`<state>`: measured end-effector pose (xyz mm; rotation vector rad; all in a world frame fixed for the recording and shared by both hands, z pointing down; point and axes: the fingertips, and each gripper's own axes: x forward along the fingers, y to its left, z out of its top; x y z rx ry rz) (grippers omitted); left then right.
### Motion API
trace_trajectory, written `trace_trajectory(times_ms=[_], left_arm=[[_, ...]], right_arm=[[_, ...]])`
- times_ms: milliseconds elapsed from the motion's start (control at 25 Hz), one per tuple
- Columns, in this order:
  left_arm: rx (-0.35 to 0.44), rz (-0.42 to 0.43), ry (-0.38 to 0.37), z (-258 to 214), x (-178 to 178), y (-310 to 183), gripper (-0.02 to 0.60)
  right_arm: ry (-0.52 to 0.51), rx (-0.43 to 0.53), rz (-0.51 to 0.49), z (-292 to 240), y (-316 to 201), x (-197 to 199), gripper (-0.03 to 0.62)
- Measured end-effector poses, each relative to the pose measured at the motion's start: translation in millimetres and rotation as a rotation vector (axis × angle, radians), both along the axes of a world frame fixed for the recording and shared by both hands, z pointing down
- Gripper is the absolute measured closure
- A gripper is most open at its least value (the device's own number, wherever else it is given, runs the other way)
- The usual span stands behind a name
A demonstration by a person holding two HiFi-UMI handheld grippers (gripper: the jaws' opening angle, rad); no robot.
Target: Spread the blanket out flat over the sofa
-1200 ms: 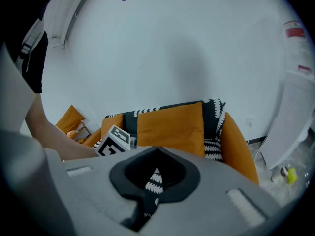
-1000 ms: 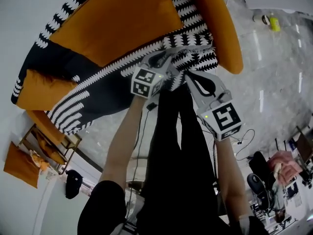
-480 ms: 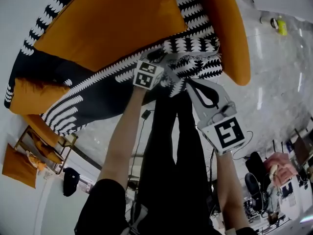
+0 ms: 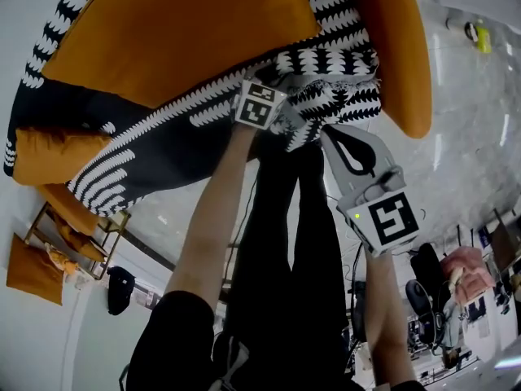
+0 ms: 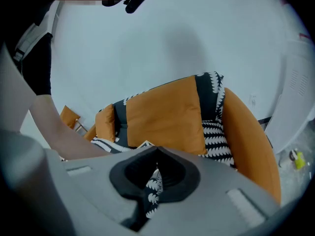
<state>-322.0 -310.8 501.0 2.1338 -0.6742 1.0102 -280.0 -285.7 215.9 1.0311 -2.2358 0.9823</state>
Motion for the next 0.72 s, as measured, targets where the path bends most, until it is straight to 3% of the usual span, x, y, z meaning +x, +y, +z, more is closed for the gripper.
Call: trace_trajectory(times_ms=[200, 440, 720], left_arm=[[-0.034, 0.021, -0.032, 6.5, 2.3, 6.2, 0.449], [-0.041, 0.024, -0.01, -11.0, 2.8, 9.3, 0.551], [-0.041, 0.03, 0.066, -59.6, 19.4, 35.7, 0.558]], right_arm=[[0.017, -0.007, 0.004, 0.3, 6.8, 3.5, 0.591], [0.012, -0.001, 0.006, -14.1, 6.4, -2.1, 0.591], [0.037, 0.038, -0.035, -40.8, 11.3, 3.0, 0.591]])
